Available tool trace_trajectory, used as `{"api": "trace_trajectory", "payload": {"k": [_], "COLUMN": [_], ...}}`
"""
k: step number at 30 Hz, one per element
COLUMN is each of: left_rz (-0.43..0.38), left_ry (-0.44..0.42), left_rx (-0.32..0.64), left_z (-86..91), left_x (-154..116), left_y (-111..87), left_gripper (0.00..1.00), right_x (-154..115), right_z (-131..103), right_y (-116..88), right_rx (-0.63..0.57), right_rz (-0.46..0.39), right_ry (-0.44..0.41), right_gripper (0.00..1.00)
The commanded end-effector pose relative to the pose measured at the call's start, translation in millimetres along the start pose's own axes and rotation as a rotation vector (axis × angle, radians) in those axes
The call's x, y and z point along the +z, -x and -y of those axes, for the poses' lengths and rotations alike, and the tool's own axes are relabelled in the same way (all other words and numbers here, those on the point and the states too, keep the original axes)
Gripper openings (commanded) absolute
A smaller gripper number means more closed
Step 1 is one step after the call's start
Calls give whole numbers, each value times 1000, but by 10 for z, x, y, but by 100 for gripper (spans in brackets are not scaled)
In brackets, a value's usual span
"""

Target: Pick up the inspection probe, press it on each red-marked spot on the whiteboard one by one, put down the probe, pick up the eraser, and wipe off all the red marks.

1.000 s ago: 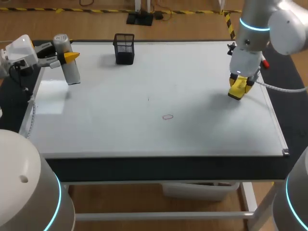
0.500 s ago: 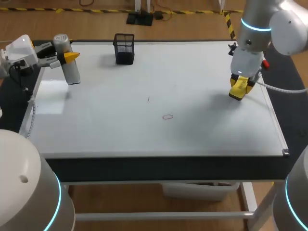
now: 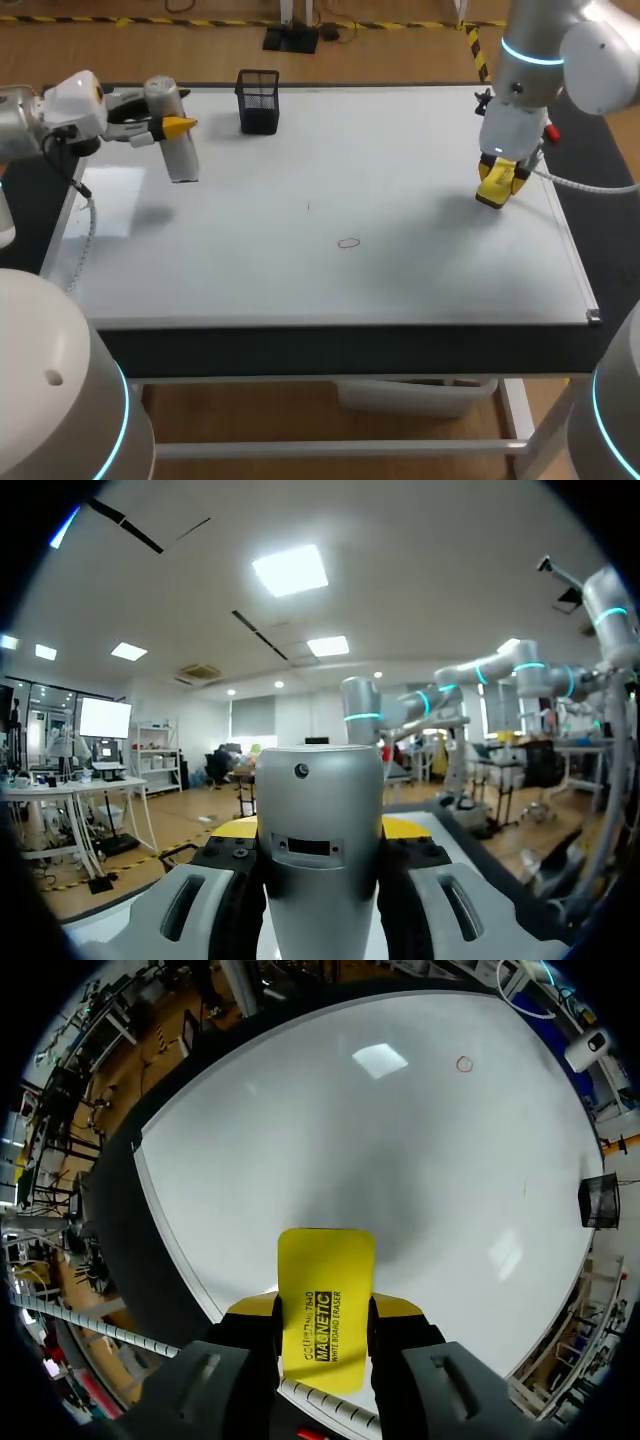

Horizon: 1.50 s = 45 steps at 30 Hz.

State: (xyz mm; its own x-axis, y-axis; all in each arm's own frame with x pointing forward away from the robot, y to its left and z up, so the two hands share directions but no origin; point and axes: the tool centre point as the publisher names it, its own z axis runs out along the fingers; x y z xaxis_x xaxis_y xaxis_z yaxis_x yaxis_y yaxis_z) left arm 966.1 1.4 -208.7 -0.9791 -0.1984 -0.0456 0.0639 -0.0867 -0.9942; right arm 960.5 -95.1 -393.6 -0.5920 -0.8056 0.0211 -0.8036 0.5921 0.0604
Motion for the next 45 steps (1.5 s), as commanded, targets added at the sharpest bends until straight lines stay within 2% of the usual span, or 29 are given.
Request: {"api": "trace_trajectory", "payload": {"k": [1,5,16,25,31,45], "left_rz": [-56,-131,-345,-496,-547,-577], "left_ry": [-10,-26,-61,-51,-52,-43], "left_rx": [-15,-37,-56,-114,-134,-127], "left_z": [-58,-85,19,-161,-248,-464], "left_x": [175,366,958,1458,1732,2108], "left_y": [-90,-290,-872,-1324,-1520,-1728], "left_gripper": [0,0,0,0,0,0], "right_x": [-6,-6,-6,-6,-6,-6], "right_z": [8,8,8,8,8,8], "right_y": [-2,-2,-2,-2,-2,-2], "right_rx": [-2,-2,-2,-2,-2,-2], "right_rz": [-3,-3,-3,-3,-3,-3], "right_ry": [-1,-1,-1,-1,-1,-1], "right_gripper": [0,0,0,0,0,0]}}
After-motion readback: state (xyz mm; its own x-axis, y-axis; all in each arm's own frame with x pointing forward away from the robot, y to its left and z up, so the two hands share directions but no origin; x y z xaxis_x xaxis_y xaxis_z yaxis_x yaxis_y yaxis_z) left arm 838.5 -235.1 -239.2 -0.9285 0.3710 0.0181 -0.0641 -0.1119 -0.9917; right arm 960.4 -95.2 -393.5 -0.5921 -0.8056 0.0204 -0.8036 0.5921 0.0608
